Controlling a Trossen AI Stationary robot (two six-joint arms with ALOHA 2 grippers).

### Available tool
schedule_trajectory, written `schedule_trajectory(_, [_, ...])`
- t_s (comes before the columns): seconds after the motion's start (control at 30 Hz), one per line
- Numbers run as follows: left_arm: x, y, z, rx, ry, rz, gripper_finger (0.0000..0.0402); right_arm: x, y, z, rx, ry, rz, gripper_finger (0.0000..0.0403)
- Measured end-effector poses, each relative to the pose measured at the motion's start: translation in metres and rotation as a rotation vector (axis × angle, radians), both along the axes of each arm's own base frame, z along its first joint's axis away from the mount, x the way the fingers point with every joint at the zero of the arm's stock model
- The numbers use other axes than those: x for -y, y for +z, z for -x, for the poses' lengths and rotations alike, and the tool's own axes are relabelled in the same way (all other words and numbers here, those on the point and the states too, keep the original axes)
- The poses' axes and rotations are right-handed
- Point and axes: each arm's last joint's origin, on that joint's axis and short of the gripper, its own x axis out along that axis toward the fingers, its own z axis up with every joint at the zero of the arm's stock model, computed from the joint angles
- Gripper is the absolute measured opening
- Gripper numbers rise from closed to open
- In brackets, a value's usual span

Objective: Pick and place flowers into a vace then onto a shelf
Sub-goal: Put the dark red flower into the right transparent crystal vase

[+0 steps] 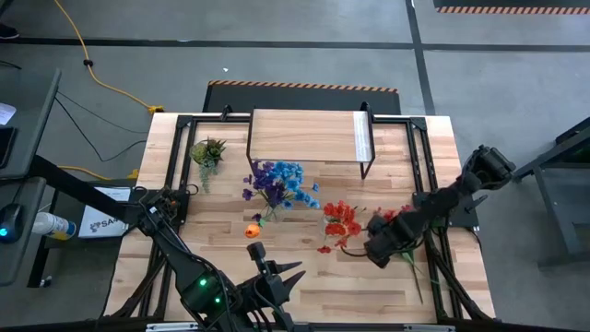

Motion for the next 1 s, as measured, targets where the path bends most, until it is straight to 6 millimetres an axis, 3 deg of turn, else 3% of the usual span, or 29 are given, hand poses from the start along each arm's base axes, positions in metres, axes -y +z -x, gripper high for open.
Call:
schedule_trajectory(0.47, [-0.001,0.0,0.0,0.006,0.013,-0.016,0.0124,-0.023,0.001,-0.007,0.153,0.229,-0.132,0.0])
schedule_trajectory(0.77, [-0.001,0.0,0.0,0.006,0.014,-0.017,0.0124,-0.038,0.009,-0.026,0.384,0.366,-0.289,0.0])
schedule_trajectory(0.87, [-0.001,0.0,0.0,0.005,0.014,-0.018,0.0124,-0.047,0.021,-0.036,0.511,0.455,-0.348,0.0])
schedule_trajectory(1.0, [-0.001,0.0,0.001,0.001,0.014,-0.022,0.0124,-0.062,0.059,-0.056,0.702,0.612,-0.357,0.0])
